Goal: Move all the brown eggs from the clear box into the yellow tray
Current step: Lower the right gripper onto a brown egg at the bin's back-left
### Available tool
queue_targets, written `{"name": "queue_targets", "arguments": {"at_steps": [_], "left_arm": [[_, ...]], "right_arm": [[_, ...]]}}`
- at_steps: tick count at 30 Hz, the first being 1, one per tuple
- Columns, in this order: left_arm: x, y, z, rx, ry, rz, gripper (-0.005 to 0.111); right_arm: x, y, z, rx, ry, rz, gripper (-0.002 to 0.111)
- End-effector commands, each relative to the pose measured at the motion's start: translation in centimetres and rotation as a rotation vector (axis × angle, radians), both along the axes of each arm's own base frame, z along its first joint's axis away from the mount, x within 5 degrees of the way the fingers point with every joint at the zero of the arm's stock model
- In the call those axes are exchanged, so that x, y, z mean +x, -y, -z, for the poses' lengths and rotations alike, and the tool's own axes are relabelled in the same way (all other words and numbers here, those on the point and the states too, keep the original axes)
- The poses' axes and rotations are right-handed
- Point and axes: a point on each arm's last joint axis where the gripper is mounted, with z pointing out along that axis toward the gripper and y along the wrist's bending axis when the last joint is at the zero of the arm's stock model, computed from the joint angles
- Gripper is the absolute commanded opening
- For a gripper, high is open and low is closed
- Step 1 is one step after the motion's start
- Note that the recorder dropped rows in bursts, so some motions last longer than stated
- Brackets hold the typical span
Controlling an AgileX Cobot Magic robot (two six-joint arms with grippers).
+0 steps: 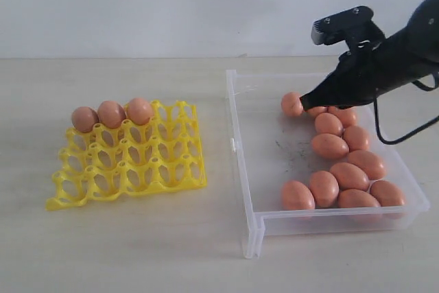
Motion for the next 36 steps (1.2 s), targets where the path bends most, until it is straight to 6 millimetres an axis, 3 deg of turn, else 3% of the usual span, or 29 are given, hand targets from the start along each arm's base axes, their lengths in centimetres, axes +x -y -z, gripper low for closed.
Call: {"name": "queue_targets", "arguments": {"at_steps": [1, 7, 12, 14, 18, 20, 28, 36], "left_arm": [[0.0, 0.0, -0.1, 0.006, 0.005, 0.004, 0.004], [0.0, 0.0, -0.1, 0.006, 0.005, 0.004, 0.004], [0.0, 0.0, -0.1, 0.006, 0.005, 0.004, 0.004], [0.0, 0.0, -0.1, 0.006, 0.005, 0.004, 0.004], [0.0, 0.0, -0.1, 0.006, 0.005, 0.004, 0.004], [0.0, 0.0, -0.1, 0.006, 0.005, 0.004, 0.004], [0.0, 0.0, -0.1, 0.006, 0.005, 0.004, 0.004], [0.0, 0.0, -0.1, 0.006, 0.005, 0.004, 0.004]], "right_arm": [[3.2, -1.3, 0.2, 0.069, -0.162, -0.014, 0.0], [7.2, -2.7, -1.3, 0.124, -0.25, 0.004, 0.0], [9.2, -2.1, -2.1, -0.022, -0.294, 0.029, 0.005], [9.5, -2.0, -1.6, -0.062, -0.346, 0.022, 0.017], [10.2, -2.5, -0.6, -0.027, -0.379, 0.048, 0.059], [10.5, -2.8, 0.2, -0.004, -0.38, 0.069, 0.07], [10.9, -4.8, 1.9, -0.034, -0.333, -0.014, 0.053], [11.2, -5.2, 3.3, -0.079, -0.32, 0.018, 0.053]]}}
